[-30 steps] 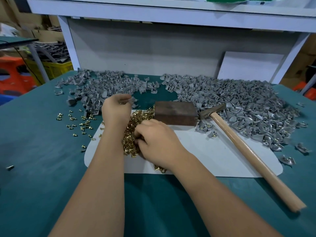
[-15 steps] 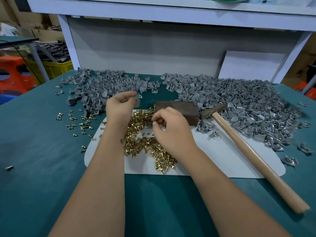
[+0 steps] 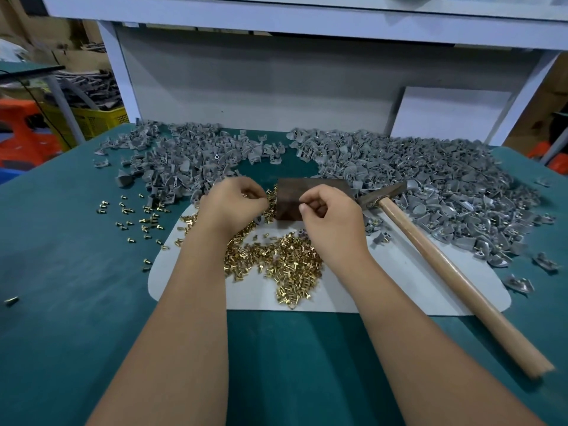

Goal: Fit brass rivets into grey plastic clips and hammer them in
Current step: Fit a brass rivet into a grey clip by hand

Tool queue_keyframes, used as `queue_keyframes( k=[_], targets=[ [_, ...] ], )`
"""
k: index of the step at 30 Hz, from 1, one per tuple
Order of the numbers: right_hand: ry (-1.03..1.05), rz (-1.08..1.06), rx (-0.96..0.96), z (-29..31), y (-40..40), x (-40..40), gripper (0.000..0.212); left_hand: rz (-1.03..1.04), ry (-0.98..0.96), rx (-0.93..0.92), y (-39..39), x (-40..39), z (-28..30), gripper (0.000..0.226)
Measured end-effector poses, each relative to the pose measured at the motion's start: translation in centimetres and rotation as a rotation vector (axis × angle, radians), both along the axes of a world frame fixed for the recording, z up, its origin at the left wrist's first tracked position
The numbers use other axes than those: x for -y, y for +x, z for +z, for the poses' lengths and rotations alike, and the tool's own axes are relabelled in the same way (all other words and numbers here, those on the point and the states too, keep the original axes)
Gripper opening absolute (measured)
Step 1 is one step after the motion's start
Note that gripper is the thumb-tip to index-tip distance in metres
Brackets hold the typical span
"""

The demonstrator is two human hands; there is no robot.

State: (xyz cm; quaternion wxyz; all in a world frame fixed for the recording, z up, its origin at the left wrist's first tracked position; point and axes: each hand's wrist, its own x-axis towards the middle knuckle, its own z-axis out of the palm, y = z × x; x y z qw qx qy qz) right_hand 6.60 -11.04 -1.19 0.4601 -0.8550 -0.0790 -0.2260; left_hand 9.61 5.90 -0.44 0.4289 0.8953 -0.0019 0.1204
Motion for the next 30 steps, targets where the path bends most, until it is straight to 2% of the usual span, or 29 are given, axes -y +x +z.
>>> queue_keyframes(
  k=[2, 5, 9, 16, 20, 26, 30],
  targets=[
    [-0.006, 0.001, -0.005, -0.1, 0.0, -0.1, 0.019, -0.009, 0.149, -0.047, 0.0, 0.1, 0.1, 0.001],
    [-0.007, 0.003, -0.014, -0.1, 0.0, -0.2, 0.019, 0.005, 0.313, -0.087, -0.1, 0.0, 0.3, 0.007],
    [0.01, -0.006, -0.007, 0.0, 0.0, 0.0, 0.015, 0.017, 0.304, -0.045, -0.2, -0.1, 0.5, 0.019],
    [0.045, -0.135, 0.052, 0.5, 0.3, 1.2, 0.011, 0.166, 0.354, -0.011, 0.1, -0.2, 0.1, 0.008],
    [0.12, -0.215, 0.033, 0.6, 0.6, 1.8, 0.015, 0.104, 0.217, -0.025, 0.3, -0.6, 0.1, 0.016],
    [0.153, -0.27, 0.022, 0.8, 0.8, 2.1, 0.015, 0.166, -0.046, 0.119, 0.2, -0.6, 0.2, 0.025],
    [0.124, -0.277, 0.027, 0.8, 0.7, 2.1, 0.015, 0.191, -0.403, 0.156, -0.1, 0.6, 1.2, 0.021]
  ],
)
